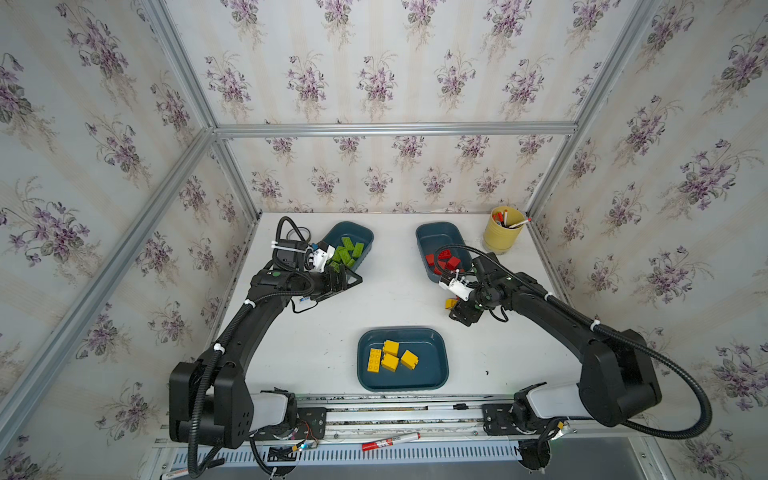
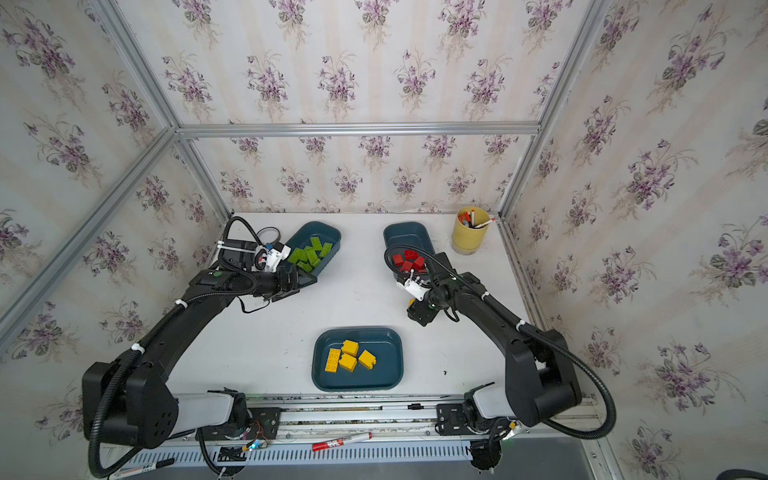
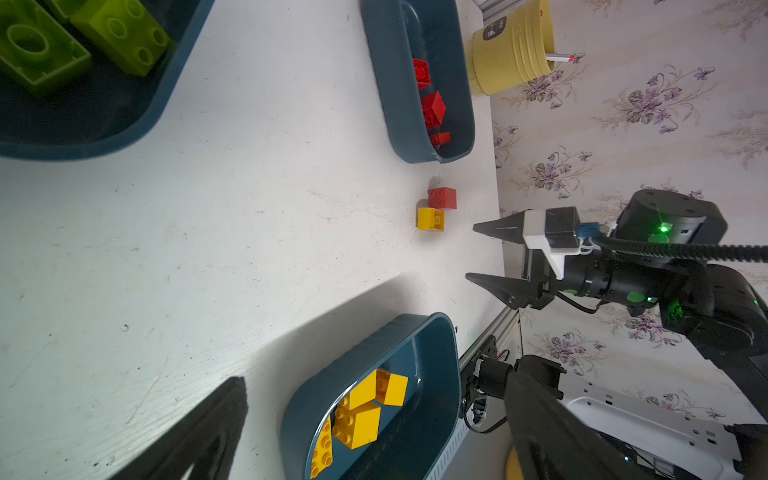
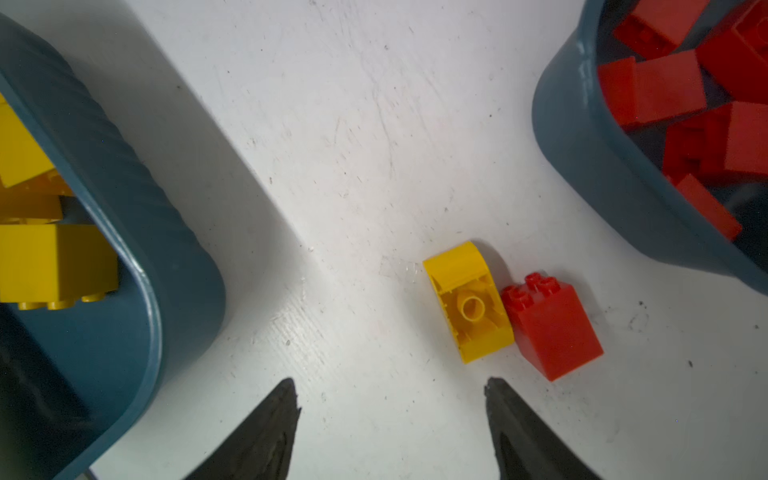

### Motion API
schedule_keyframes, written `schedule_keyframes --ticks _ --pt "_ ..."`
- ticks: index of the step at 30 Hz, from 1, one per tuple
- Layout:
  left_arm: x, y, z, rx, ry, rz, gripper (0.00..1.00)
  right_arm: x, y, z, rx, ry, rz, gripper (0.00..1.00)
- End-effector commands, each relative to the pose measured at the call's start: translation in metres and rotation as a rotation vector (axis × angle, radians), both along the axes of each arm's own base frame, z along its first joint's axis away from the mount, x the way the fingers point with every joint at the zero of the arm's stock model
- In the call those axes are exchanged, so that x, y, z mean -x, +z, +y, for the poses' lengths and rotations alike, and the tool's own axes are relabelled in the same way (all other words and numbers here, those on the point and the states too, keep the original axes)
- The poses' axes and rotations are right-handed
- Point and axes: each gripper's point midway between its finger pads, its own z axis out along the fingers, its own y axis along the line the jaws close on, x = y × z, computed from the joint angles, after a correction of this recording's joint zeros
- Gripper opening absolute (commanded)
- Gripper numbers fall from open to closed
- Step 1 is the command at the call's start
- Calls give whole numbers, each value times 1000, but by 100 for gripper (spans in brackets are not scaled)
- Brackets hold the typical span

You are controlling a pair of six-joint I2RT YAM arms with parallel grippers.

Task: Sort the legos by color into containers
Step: 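Lower the right gripper onto the yellow brick beside the red brick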

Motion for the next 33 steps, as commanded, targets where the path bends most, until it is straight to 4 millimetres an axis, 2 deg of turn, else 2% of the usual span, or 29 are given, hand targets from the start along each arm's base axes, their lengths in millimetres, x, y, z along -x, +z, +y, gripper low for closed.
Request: schedule_keyframes --ticks 1,8,9,13,21,28,33 --pt "2 10 -6 44 -12 -32 99 -3 -8 -2 36 78 18 73" --pt "19 -3 -8 62 -28 -6 99 -5 -31 -3 80 127 102 70" --pt "23 4 -7 63 -29 -34 99 -7 -34 -5 91 130 99 70" --pt "25 2 -7 63 -33 -31 99 -14 -41 -7 120 131 112 68" --pt "21 1 -8 59 -35 -31 99 -28 -39 -3 126 136 80 67" --pt "22 -3 -7 54 -31 -23 99 -27 -48 -4 138 137 109 65" --pt "22 -4 -7 55 -34 -19 99 -21 -52 -3 137 146 134 61"
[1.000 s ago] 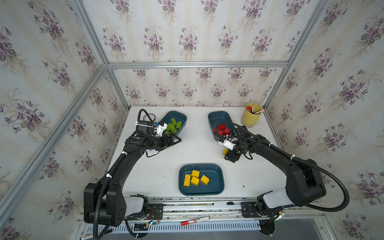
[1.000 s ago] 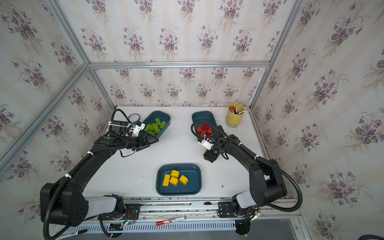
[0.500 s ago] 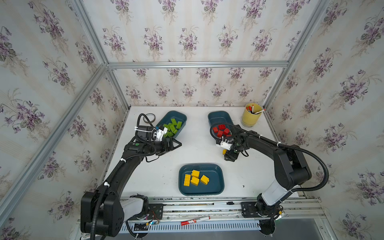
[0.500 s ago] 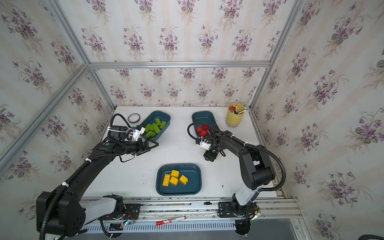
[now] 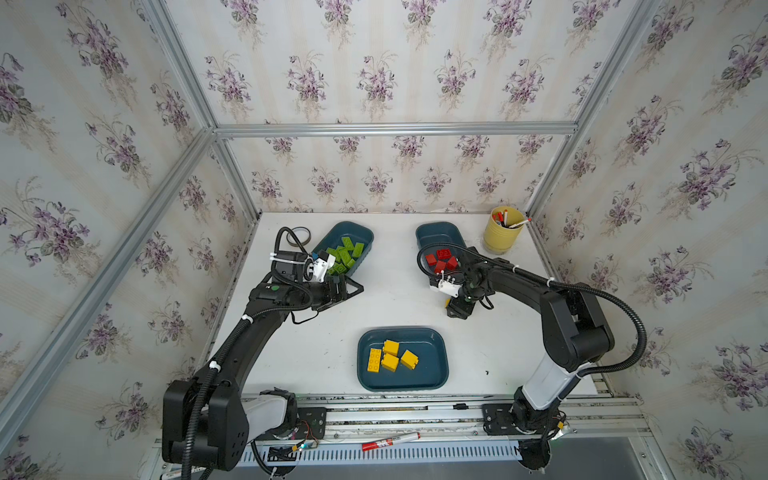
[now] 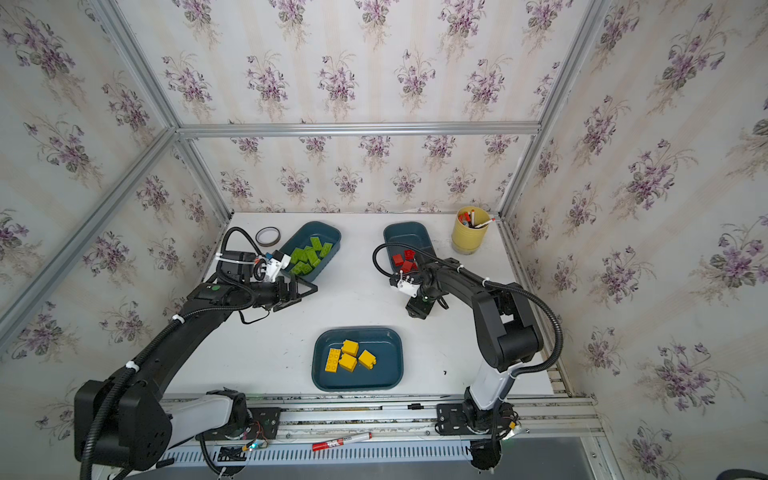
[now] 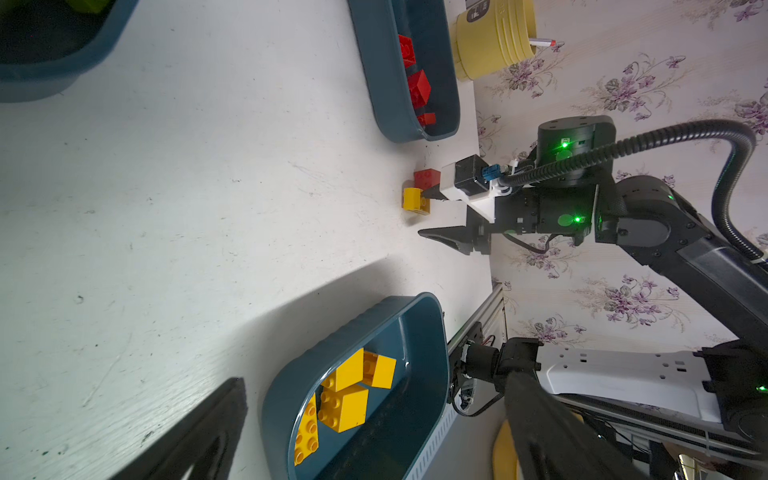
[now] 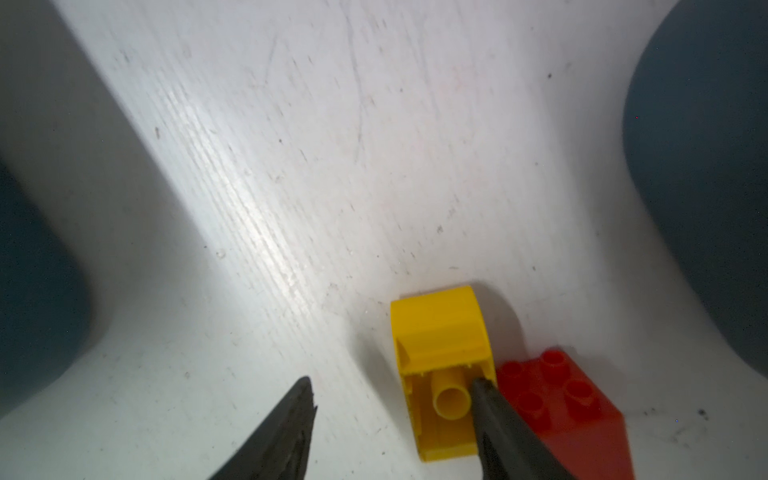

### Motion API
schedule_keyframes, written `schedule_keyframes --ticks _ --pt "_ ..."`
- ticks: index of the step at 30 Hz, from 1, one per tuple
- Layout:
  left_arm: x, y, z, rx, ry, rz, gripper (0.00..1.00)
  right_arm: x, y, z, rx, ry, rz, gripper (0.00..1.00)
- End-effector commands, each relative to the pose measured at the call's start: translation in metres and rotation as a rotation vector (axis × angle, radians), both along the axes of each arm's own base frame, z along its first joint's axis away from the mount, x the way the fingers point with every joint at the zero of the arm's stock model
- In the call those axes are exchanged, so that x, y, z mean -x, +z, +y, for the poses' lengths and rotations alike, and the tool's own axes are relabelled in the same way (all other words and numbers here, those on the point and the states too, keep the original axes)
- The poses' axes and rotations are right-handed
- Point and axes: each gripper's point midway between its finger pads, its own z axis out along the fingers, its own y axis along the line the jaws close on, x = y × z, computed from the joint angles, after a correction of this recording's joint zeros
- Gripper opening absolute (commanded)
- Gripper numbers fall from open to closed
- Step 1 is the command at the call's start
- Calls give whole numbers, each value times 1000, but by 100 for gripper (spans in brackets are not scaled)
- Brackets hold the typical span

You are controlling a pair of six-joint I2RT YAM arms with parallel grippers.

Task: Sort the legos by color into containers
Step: 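Lower the right gripper onto the yellow brick beside the red brick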

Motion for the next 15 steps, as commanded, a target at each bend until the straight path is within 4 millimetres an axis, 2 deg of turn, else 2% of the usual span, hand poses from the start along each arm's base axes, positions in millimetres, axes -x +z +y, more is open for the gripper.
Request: schedule_keyframes --ticks 1,7,10,15 --pt "-1 2 -2 7 -17 -24 99 7 0 1 6 14 20 60" --pt "-1 3 -2 9 -19 -25 99 22 10 9 -23 25 31 55" --pt "-1 4 -2 11 -22 -29 99 26 9 9 -24 21 46 54" --pt "-1 3 -3 11 -24 -27 99 10 15 5 9 17 -32 55"
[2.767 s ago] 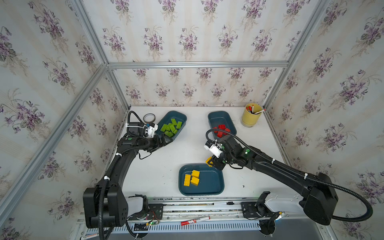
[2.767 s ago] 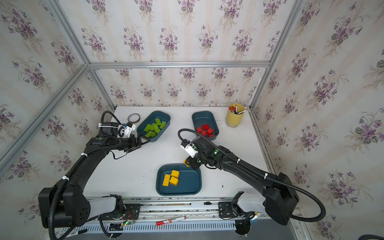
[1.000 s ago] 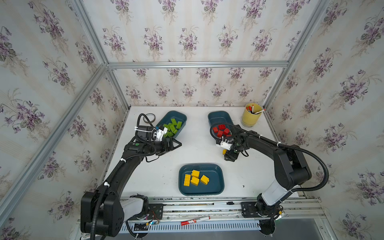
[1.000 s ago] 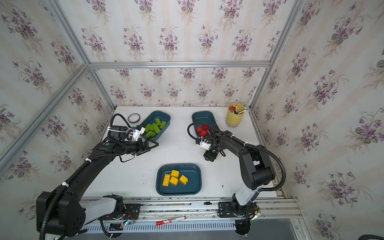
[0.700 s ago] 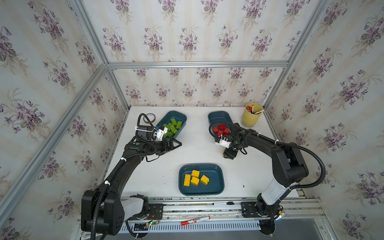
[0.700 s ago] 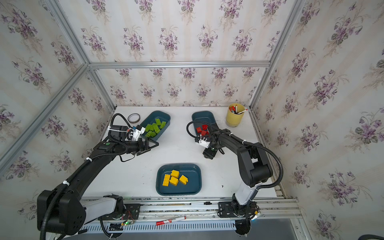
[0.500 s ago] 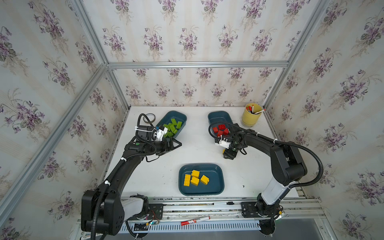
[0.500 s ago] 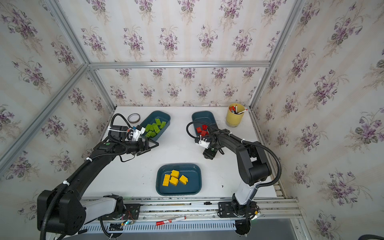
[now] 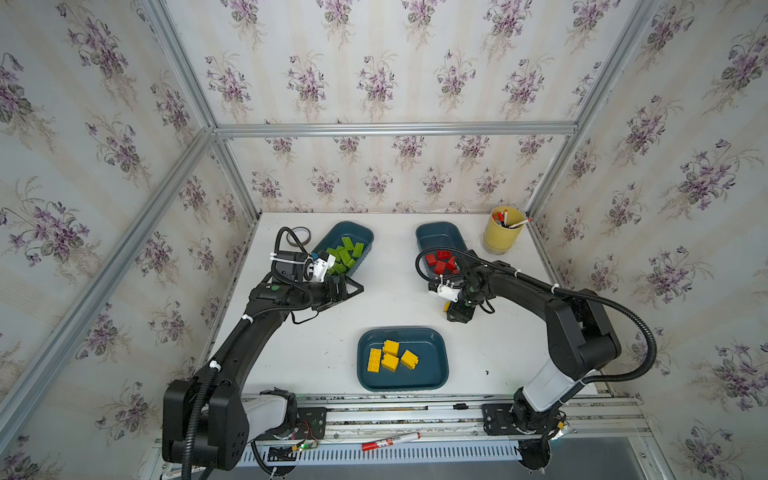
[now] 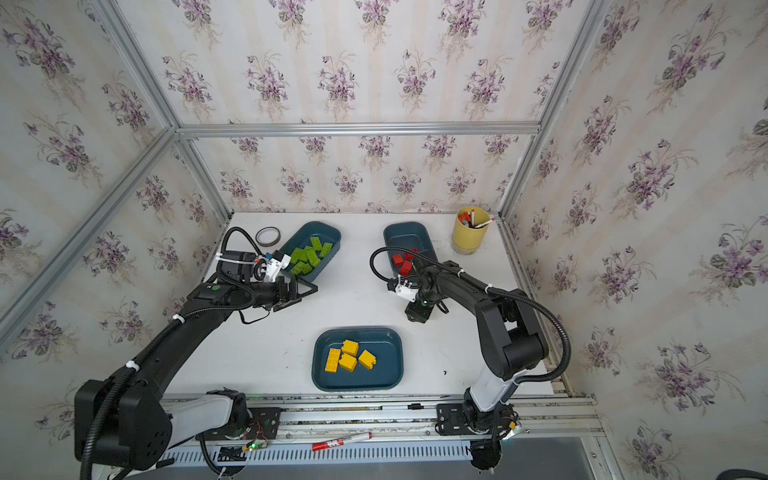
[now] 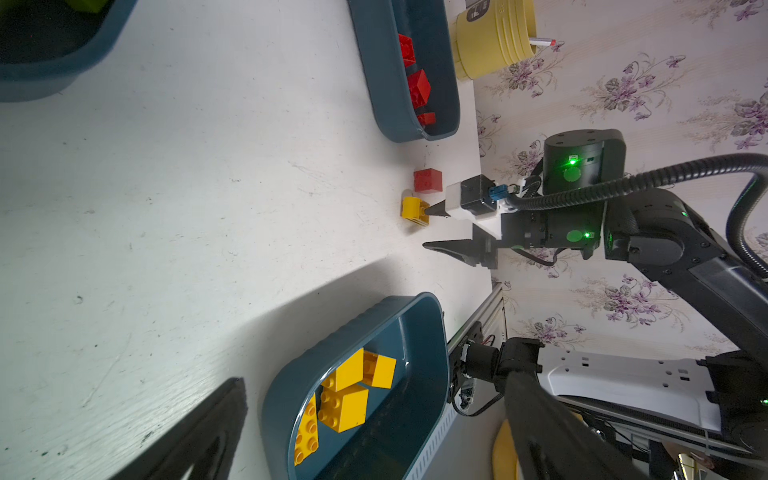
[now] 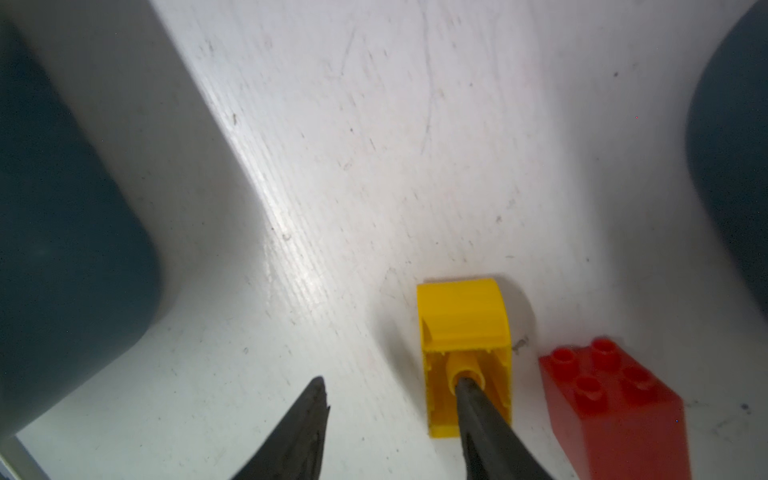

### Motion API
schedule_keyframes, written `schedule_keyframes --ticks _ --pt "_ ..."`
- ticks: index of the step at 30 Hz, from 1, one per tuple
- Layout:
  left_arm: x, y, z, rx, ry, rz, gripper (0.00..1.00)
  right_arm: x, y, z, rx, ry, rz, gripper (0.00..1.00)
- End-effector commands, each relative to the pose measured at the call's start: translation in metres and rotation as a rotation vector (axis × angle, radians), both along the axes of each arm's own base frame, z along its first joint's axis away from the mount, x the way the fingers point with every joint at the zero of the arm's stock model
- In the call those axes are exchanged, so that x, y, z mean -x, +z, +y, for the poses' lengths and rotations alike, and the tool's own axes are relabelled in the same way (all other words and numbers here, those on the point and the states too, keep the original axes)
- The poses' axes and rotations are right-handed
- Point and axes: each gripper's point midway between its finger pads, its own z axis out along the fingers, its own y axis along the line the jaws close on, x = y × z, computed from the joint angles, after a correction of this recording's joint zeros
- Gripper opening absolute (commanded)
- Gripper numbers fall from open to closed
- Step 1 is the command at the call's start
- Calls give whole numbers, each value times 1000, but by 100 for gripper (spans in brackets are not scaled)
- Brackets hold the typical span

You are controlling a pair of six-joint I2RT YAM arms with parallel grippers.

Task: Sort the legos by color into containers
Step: 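Lower the right gripper onto the yellow brick beside the red brick, then grasp the yellow brick and carry it into the near tray, release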

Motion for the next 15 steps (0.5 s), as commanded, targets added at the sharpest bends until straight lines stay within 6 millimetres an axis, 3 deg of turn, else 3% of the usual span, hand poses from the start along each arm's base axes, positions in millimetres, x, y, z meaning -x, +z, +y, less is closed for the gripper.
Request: schedule_keyframes --ticks 1,7,15 --pt "-1 3 -2 9 -22 -27 99 -11 2 -4 33 -11 -42 56" --pt "0 -1 -2 4 -19 -18 99 -22 -7 -12 96 -12 -52 60" --pt "0 1 -2 5 -20 -24 99 -18 -21 -10 91 -14 -3 58"
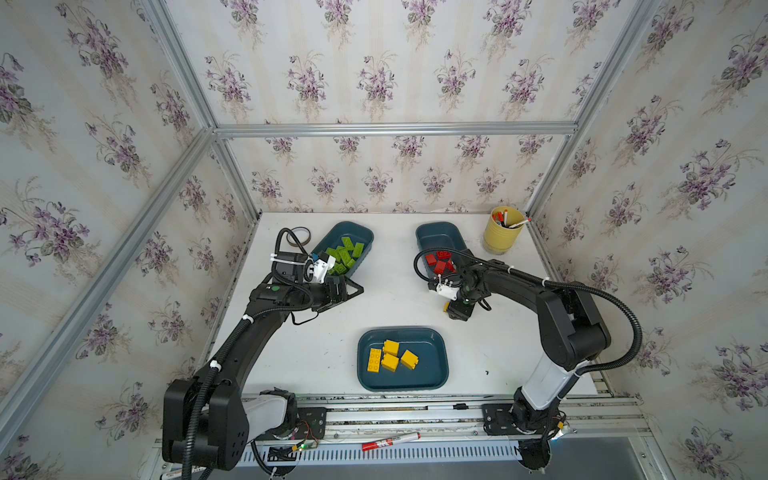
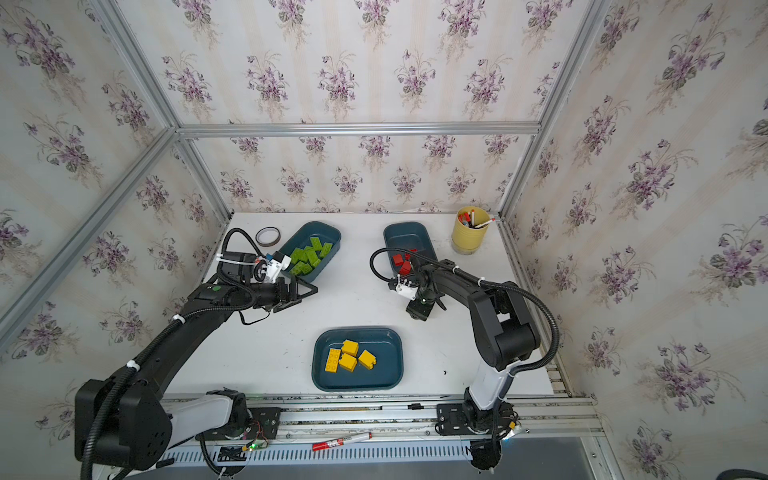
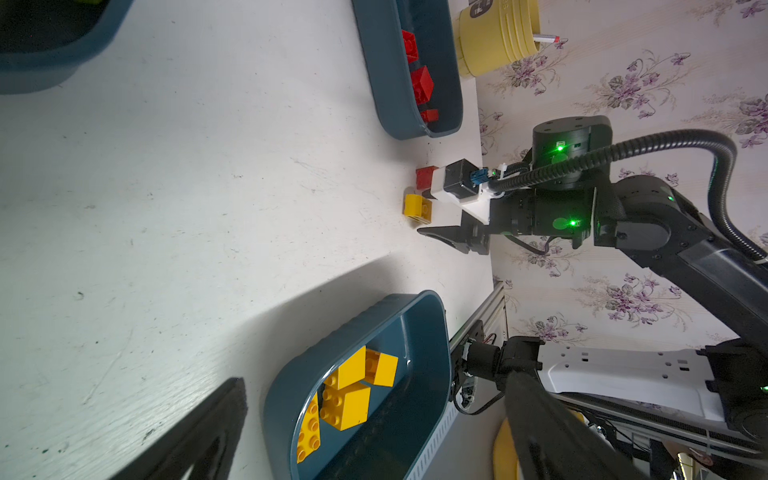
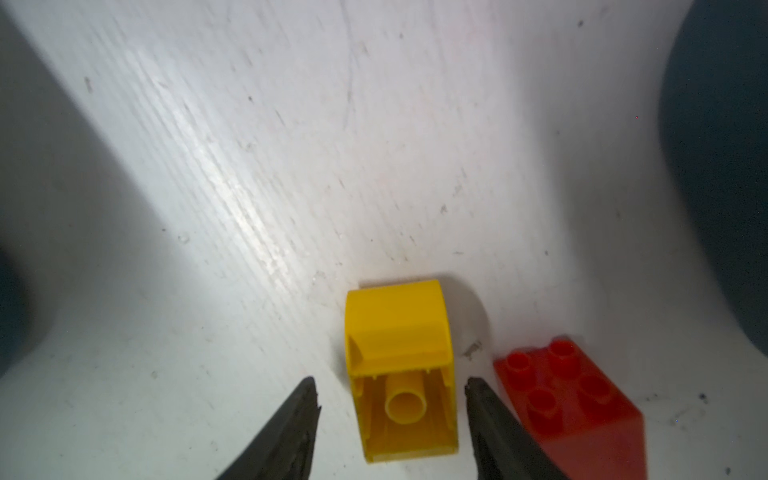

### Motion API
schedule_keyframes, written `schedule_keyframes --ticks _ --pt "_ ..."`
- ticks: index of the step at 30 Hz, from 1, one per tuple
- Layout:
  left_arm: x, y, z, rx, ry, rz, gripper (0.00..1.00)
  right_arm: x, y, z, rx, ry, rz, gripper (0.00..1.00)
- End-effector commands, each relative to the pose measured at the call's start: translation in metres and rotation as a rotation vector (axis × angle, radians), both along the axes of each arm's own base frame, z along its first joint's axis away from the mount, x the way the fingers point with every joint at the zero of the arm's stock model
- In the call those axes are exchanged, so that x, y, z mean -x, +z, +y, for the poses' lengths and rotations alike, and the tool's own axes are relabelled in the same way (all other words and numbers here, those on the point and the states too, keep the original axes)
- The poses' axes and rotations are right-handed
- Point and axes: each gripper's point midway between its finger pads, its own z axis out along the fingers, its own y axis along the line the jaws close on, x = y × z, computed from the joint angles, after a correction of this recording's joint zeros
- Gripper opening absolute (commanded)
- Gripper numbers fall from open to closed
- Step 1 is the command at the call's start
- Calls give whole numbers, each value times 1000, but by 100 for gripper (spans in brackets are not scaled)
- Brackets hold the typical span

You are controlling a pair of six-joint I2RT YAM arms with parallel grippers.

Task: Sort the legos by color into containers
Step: 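Grasp the yellow brick and carry it into the near tray, release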

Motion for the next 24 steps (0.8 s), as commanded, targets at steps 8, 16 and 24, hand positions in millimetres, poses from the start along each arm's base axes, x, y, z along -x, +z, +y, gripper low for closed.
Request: schedule_keyframes --ticks 8,16,24 --pt "-4 -3 -2 6 -21 -4 99 -5 4 11 -55 -23 -4 32" --pt "-5 1 -2 9 -22 -11 99 1 65 42 -267 -42 -95 25" --pt "-2 2 -2 4 -23 -10 99 66 112 88 -386 119 -82 25"
